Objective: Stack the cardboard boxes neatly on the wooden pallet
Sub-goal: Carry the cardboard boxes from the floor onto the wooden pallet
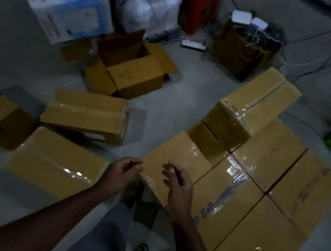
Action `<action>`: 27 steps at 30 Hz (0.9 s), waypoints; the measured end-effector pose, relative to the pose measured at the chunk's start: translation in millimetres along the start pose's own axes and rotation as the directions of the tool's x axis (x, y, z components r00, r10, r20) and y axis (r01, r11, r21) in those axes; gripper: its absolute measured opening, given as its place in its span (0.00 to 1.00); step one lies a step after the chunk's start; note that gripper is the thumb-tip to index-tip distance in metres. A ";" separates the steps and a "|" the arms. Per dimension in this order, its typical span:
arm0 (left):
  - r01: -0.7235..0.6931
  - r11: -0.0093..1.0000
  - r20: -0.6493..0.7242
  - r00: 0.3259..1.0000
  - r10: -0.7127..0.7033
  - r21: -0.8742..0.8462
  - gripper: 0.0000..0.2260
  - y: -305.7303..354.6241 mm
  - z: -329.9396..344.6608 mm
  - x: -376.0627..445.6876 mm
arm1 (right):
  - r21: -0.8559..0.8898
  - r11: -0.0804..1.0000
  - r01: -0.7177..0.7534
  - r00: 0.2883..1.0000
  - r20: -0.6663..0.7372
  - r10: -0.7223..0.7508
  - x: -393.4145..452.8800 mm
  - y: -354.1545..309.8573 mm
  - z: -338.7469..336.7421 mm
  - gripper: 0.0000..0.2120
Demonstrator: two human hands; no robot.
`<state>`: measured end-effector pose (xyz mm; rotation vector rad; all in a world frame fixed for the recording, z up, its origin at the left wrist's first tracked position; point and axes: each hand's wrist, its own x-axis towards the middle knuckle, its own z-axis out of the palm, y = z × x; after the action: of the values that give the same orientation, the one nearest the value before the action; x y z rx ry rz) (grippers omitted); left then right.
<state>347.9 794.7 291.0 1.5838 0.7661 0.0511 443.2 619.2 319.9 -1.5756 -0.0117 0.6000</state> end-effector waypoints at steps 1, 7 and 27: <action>0.020 1.000 -0.040 0.999 -0.021 -0.024 0.06 -7.0 -5.1 -23.1 | -0.011 1.000 0.002 0.999 0.052 -0.001 -17.7 0.7 6.6 0.08; 0.122 0.966 -0.241 0.954 -0.177 -0.229 0.07 -52.9 -62.2 -131.7 | -0.182 0.983 -0.016 0.957 0.283 0.067 -82.0 23.6 70.6 0.07; 0.427 0.844 -0.391 0.752 -0.531 -0.325 0.10 -239.4 -247.4 -111.7 | -0.714 0.649 0.263 0.711 0.599 0.370 -57.5 188.6 354.7 0.12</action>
<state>43.4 945.6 166.5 1.1250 1.4912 0.1392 194.5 905.1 174.5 -2.0534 -0.9405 1.3715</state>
